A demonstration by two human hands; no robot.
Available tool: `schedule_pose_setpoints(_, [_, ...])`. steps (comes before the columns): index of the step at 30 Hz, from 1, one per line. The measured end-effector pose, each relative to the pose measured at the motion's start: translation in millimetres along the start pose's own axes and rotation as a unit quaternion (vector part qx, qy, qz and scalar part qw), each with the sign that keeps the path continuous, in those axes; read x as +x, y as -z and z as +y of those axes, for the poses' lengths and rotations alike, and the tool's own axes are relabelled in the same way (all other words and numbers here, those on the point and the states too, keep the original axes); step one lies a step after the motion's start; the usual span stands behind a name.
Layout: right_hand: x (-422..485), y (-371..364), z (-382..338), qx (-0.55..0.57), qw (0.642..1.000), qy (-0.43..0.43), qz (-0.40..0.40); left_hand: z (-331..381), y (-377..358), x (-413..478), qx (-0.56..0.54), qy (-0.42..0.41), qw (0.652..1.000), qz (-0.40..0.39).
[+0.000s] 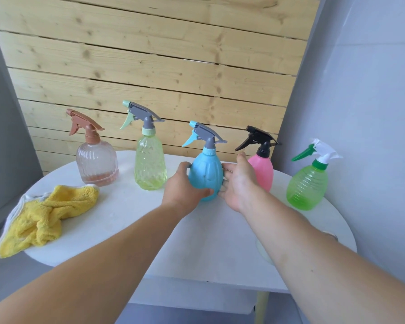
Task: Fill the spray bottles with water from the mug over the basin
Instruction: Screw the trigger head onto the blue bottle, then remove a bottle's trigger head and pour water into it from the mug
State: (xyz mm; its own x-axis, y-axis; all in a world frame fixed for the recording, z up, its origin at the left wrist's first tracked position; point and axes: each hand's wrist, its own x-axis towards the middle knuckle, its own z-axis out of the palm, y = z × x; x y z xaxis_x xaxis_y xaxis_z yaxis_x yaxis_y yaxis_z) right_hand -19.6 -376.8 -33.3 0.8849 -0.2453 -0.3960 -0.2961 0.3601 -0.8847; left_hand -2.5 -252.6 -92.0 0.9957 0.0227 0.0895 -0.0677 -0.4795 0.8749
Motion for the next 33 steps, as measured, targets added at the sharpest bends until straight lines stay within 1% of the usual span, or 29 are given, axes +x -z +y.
schedule_pose_setpoints(6, [6,0,1,-0.003,1.0,0.008,0.011,4,-2,1,0.025,0.007,1.0,-0.003])
schedule_pose_setpoints(10, [0,3,-7,-0.039,0.999,0.014,0.032,5,0,-1,0.034,0.022,0.999,-0.019])
schedule_pose_setpoints(12, [-3,11,-14,-0.061,0.997,0.031,0.038,8,3,-3,0.04,0.027,0.999,-0.025])
schedule_pose_setpoints(14, [-10,21,-25,-0.081,0.994,0.058,0.044,13,6,-7,0.051,0.028,0.998,-0.014])
schedule_pose_setpoints(16, [-19,36,-39,-0.13,0.984,0.103,0.063,16,9,-13,0.061,0.028,0.998,0.008])
schedule_pose_setpoints(19, [-23,65,-57,-0.24,0.946,0.186,0.116,16,12,-22,0.08,0.027,0.996,0.009])
schedule_pose_setpoints(20, [-24,72,-61,-0.269,0.934,0.197,0.125,16,13,-24,0.085,0.03,0.996,0.0])
schedule_pose_setpoints(22, [-21,84,-63,-0.314,0.921,0.187,0.135,18,12,-28,0.077,0.032,0.996,-0.029])
schedule_pose_setpoints(24, [-15,91,-62,-0.35,0.912,0.17,0.131,21,6,-32,0.046,0.023,0.996,-0.069])
schedule_pose_setpoints(26, [-7,92,-58,-0.371,0.906,0.17,0.115,28,-2,-36,0.015,0.023,0.994,-0.108])
schedule_pose_setpoints(28, [2,91,-54,-0.376,0.906,0.166,0.103,35,-8,-39,0.011,0.02,0.992,-0.123])
schedule_pose_setpoints(31, [18,90,-50,-0.361,0.909,0.18,0.102,39,-12,-40,0.039,0.023,0.993,-0.104])
schedule_pose_setpoints(33, [25,90,-47,-0.346,0.91,0.202,0.11,38,-13,-39,0.06,0.03,0.995,-0.07])
